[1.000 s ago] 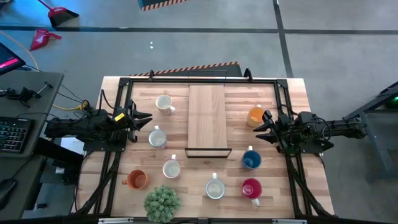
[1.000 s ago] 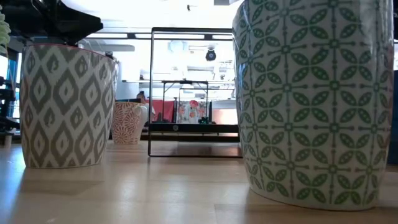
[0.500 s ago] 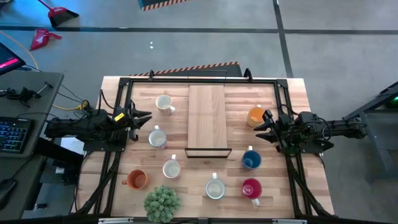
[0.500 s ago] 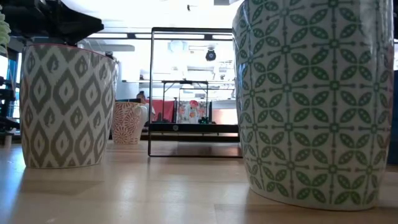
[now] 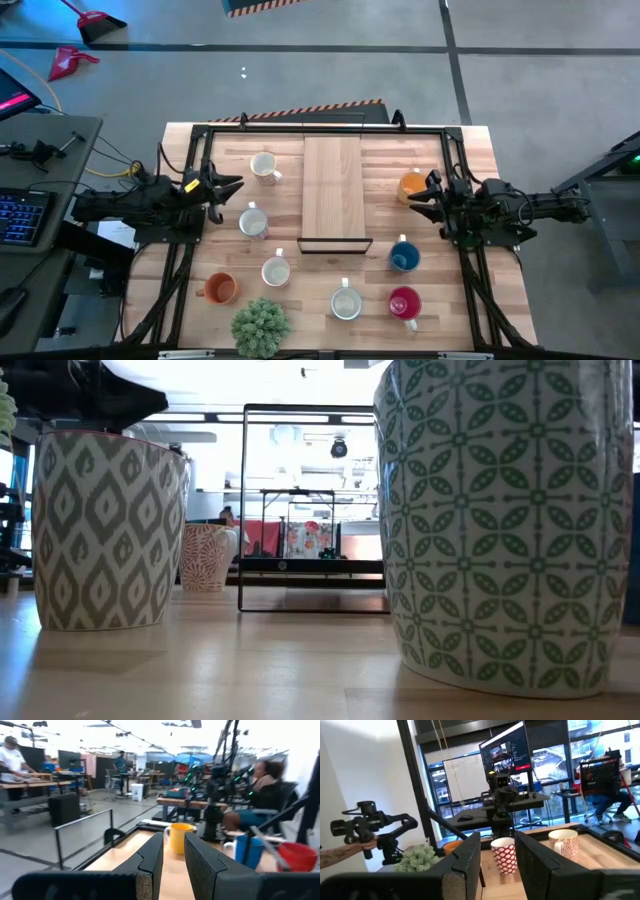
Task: Place coffee mugs
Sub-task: Put the yellow cup on the shelf
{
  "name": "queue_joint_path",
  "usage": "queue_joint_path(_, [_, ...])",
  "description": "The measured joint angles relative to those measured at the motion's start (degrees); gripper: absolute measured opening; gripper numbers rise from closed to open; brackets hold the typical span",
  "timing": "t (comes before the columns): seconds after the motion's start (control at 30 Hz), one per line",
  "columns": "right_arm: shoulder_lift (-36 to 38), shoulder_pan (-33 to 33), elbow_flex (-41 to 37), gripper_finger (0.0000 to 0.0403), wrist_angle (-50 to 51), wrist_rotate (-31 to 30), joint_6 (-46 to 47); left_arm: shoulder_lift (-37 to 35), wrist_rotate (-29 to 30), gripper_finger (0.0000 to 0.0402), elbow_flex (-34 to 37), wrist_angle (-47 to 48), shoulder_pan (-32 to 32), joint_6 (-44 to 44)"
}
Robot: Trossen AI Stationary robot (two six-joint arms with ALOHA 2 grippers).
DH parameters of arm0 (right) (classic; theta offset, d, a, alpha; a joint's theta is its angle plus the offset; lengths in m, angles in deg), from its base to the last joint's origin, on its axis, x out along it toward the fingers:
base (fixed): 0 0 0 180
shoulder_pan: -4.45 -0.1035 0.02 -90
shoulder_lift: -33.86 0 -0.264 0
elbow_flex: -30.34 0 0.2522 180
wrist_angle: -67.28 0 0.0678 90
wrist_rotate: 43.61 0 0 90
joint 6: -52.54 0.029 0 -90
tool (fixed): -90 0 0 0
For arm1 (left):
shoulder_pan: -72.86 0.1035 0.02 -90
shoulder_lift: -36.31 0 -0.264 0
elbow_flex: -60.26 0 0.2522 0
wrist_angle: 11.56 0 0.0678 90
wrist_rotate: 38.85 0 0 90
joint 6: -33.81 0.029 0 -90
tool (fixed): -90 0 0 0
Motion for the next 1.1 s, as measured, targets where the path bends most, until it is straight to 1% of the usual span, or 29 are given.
queue_joint_path(0.07, [0.0,0.0,-0.02,0.0108,0.13,-0.14,-0.1,0.0,-1.04,0.0067,-0.01,-0.64,0.0,-0.51])
queue_joint_path(0.23, [0.0,0.0,-0.02,0.0108,1.64,-2.78,0.02,0.0,-3.47,0.0067,0.0,-0.74,0.0,-0.64])
queue_joint_path(0.47, [-0.24,0.03,-0.01,0.0108,2.28,-3.3,0.37,0.0,-3.62,0.0067,-0.01,-1.82,0.0,-5.12])
queue_joint_path(0.57, [-0.96,0.04,0.0,0.0108,2.34,-3.42,2.41,0.02,-3.35,0.0069,0.0,-4.36,0.0,-7.07])
queue_joint_path(0.6, [-1.32,0.04,0.0,0.0108,2.34,-3.95,3.1,0.0,-3.53,0.0071,0.0,-5.43,0.0,-7.07])
queue_joint_path(0.73, [-2.49,0.04,0.0,0.0108,2.4,-9.72,6.31,0.82,-3.7,0.0084,-0.02,-7.62,0.0,-7.17])
queue_joint_path(0.9, [-2.56,0.04,0.17,0.0108,-0.06,-10.82,6.31,4.46,-3.72,0.0109,-1.77,-7.35,0.0,-8.72])
queue_joint_path(1.0, [-2.6,0.04,3.6,0.0108,2.38,-10.87,5.31,7.81,-3.99,0.0121,-4.64,-7.72,0.0,-8.74])
queue_joint_path(1.1, [-3.65,0.04,9.65,0.0108,8.74,-11.79,3.89,11.21,-5.3,0.0128,-7.36,-7.54,0.0,-6.97])
